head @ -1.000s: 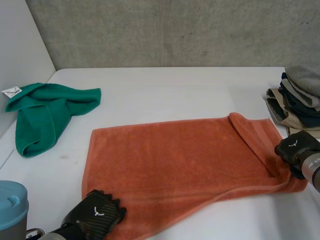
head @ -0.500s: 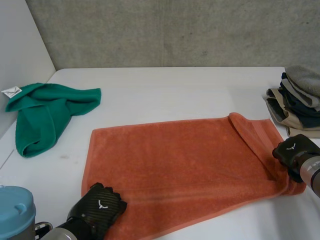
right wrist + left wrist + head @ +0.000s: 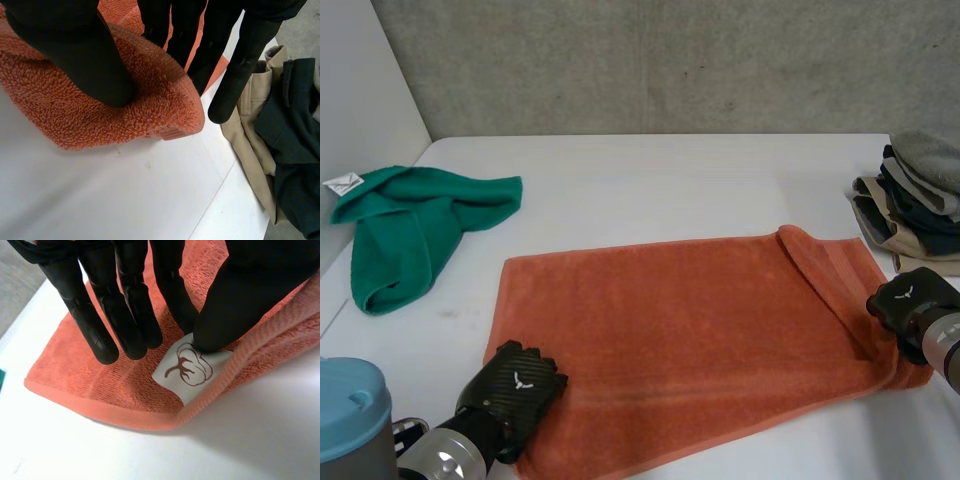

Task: Fold the laundry.

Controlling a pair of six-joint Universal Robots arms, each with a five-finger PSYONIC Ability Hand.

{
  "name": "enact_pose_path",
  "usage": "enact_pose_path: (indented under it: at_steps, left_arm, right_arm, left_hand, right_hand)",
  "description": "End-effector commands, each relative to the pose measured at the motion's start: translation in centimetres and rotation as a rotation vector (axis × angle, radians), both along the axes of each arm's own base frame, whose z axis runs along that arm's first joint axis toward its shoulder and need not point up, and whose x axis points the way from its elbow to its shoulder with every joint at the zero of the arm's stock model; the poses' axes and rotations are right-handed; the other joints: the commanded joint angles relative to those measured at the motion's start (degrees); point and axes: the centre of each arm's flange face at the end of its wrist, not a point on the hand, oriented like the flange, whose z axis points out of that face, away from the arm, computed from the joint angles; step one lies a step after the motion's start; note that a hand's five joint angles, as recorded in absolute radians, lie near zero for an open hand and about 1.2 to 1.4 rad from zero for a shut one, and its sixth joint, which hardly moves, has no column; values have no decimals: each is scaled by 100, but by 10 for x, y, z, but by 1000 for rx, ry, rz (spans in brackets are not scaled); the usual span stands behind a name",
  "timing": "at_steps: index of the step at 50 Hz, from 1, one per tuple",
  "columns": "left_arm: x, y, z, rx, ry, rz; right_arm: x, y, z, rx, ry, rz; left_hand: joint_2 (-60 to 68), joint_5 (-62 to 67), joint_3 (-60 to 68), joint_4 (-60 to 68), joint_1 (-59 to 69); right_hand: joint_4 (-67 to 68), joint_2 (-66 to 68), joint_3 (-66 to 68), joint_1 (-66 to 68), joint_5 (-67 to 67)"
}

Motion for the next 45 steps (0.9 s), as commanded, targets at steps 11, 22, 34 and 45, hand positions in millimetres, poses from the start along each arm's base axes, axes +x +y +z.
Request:
enact_pose_path:
  at_steps: [11,22,34,45]
  left_arm:
    - [4,-34,17,-63,53,69]
    - [-11,-87,25,-186,111,89]
    - [-33,-157,-6,-226,130,107]
    - [-28,-122,16,-203,116,94]
  right_arm:
    - [2,-8,6,-55,-15,-3]
    - [21,-18,20,-171,-67,34]
    - [59,-46,23,-314,-160,68]
    - [66,-41,-2,-254,-130,46]
  left_hand:
    - [1572,1551,1578,1572,1594]
    - [1572,1551,1578,1572,1594]
    - [1572,1551,1578,1572,1594]
    - [-3320,-3342,-3314,-3320,-3298]
  right_hand:
    - [1072,1099,1059,1407,1181]
    - [1072,1099,1059,1407,1181]
    - [1038,1065,1025,1373,1147]
    - [1055,1082,1042,1390,1164]
